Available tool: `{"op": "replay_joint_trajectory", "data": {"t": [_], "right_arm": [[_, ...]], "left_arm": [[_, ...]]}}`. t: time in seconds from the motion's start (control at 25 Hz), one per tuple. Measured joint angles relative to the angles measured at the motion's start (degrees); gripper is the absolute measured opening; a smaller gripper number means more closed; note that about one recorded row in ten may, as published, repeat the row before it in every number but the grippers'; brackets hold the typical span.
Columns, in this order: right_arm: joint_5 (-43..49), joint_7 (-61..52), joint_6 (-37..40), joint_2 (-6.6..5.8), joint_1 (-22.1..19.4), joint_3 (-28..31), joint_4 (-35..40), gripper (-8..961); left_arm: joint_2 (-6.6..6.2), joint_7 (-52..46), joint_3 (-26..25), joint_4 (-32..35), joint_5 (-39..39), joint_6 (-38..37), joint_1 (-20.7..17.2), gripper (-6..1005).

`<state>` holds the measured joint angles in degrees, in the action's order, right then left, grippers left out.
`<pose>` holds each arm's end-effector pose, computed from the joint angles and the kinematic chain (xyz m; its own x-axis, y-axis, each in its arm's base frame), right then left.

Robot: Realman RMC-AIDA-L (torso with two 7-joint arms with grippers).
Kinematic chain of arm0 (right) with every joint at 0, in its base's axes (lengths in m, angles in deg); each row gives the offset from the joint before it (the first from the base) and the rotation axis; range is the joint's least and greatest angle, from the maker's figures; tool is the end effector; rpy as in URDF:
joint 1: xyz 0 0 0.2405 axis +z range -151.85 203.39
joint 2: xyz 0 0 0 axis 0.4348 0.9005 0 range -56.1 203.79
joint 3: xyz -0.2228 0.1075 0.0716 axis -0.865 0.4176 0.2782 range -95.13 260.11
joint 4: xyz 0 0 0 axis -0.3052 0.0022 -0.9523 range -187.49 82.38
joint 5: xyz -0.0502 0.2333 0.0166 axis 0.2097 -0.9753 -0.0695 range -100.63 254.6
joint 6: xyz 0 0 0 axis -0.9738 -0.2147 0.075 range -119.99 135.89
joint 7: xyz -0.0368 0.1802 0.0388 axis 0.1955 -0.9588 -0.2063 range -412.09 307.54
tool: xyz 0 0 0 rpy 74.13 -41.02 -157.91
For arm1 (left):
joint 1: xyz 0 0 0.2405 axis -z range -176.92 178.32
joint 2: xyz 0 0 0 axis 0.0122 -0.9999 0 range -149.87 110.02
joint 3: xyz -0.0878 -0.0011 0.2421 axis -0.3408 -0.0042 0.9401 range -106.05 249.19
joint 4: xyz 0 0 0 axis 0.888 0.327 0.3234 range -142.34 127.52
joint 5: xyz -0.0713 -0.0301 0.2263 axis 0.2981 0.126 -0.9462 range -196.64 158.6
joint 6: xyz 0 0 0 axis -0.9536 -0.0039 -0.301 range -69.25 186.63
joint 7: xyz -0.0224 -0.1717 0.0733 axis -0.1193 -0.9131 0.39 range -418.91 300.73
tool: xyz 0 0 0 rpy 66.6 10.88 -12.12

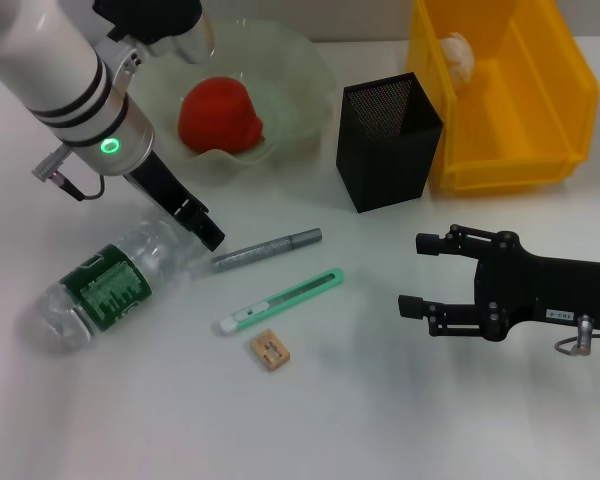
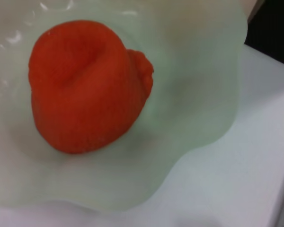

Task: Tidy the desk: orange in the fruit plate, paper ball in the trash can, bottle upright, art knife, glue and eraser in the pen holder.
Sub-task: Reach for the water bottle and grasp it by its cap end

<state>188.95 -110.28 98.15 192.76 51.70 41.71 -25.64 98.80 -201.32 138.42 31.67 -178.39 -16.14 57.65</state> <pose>0.2901 0.3206 -0.0718 0.8263 -0.1996 -0.5266 -0.3329 -0.9274 -0.1708 -0.2117 0.4554 -0.0767 0.6589 0.6946 -0.2889 0.5303 -0.7012 -0.4765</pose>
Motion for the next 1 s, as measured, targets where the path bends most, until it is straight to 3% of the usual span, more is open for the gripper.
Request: {"op": "replay_joint_trajectory", "data": {"t": [1.0], "right_arm": [[0.00, -0.13, -0.03, 0.00, 0.00, 0.17, -0.02, 821]], "left_arm": [[0.18, 1.59, 0.13, -1.47, 0.13, 1.08, 0.21, 656]]}}
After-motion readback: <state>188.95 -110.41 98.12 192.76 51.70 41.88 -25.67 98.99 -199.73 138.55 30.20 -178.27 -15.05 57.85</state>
